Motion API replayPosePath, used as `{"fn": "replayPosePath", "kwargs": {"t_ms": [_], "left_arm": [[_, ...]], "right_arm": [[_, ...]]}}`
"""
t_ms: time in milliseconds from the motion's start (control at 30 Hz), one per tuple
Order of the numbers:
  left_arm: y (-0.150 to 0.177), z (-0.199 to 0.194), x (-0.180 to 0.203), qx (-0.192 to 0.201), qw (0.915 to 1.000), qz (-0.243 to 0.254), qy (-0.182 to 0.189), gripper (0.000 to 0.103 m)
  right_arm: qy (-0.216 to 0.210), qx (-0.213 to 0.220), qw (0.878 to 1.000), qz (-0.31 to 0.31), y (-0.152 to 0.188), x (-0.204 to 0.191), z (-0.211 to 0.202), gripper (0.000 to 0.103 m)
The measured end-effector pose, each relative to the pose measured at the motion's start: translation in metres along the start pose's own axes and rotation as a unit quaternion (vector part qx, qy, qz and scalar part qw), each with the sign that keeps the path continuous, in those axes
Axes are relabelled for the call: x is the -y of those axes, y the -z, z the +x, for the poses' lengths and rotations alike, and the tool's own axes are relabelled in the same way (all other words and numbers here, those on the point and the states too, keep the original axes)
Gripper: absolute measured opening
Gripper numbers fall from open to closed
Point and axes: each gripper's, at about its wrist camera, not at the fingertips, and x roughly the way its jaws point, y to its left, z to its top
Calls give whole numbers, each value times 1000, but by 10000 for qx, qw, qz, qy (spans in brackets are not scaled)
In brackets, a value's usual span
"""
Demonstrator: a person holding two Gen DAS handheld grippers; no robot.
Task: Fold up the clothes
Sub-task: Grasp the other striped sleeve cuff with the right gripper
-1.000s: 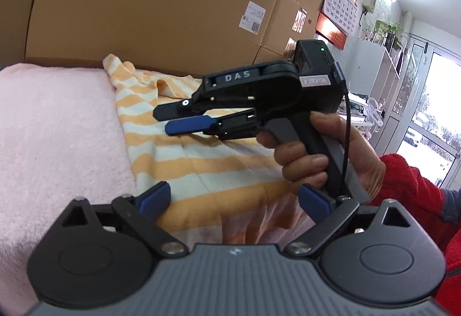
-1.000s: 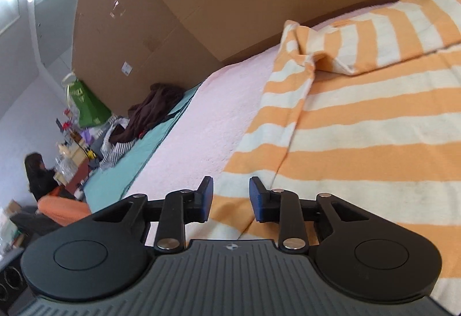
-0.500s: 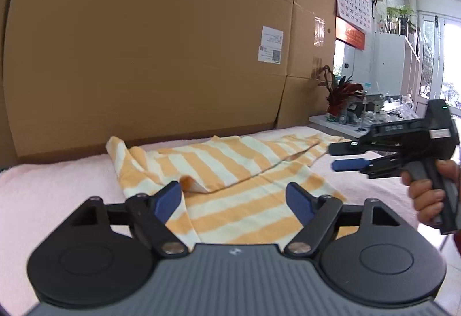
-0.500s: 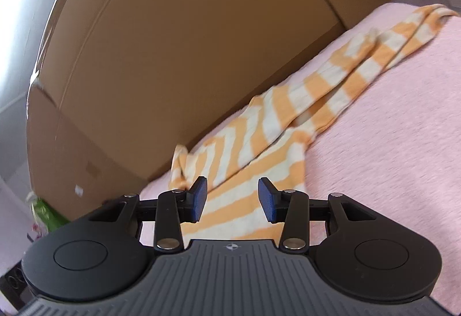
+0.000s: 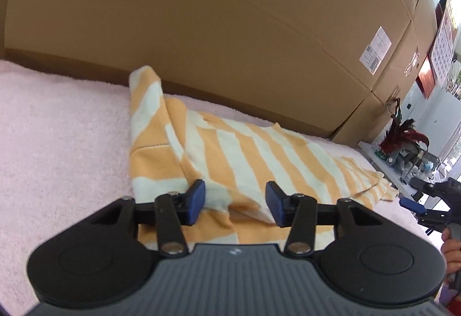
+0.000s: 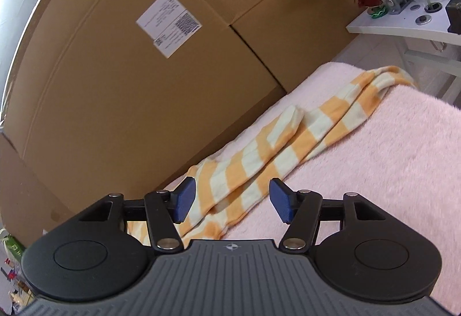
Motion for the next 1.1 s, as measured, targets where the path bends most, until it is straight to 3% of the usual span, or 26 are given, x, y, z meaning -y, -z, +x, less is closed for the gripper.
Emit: {"fn": "replayPosePath", "kwargs": {"t_ms": [100,267,400,467,533,800,833,867,900,1000,1100], "left_arm": [[-2,1,2,-10,9998,-1,184,77],[-2,1,-2,-14,9992,-116,390,84],[-3,3,-4,-21,9984,-207,533,89],[-3,3,-5,-24,9979,-244,594,91],[-3,3,-7,-22,9975,-277,644,92],[-2,3,-5,-45,9975,-213,667,96],[-2,3,-5,-45,9975,-211,669,96],[-2,4,-5,-47,9975,-207,667,96],[-2,4,-5,-49,9976,-202,667,97],[-2,5,-4,-53,9975,-197,677,98],[-2,5,-6,-56,9972,-229,703,99]], "right_arm": [[491,-58,9988,33,-23,9,25,59],[875,-209,9958,153,-36,19,60,53],[713,51,9972,240,-34,22,67,53],[648,183,9973,288,-31,26,72,46],[712,300,9967,245,-31,29,76,33],[489,537,9960,515,-35,33,79,41],[534,482,9967,387,-35,29,81,35],[586,404,9972,233,-35,25,84,15],[699,300,9971,49,-35,19,88,7],[1200,255,9921,-278,-34,7,92,7],[927,1165,9885,-249,-32,3,64,7]]}}
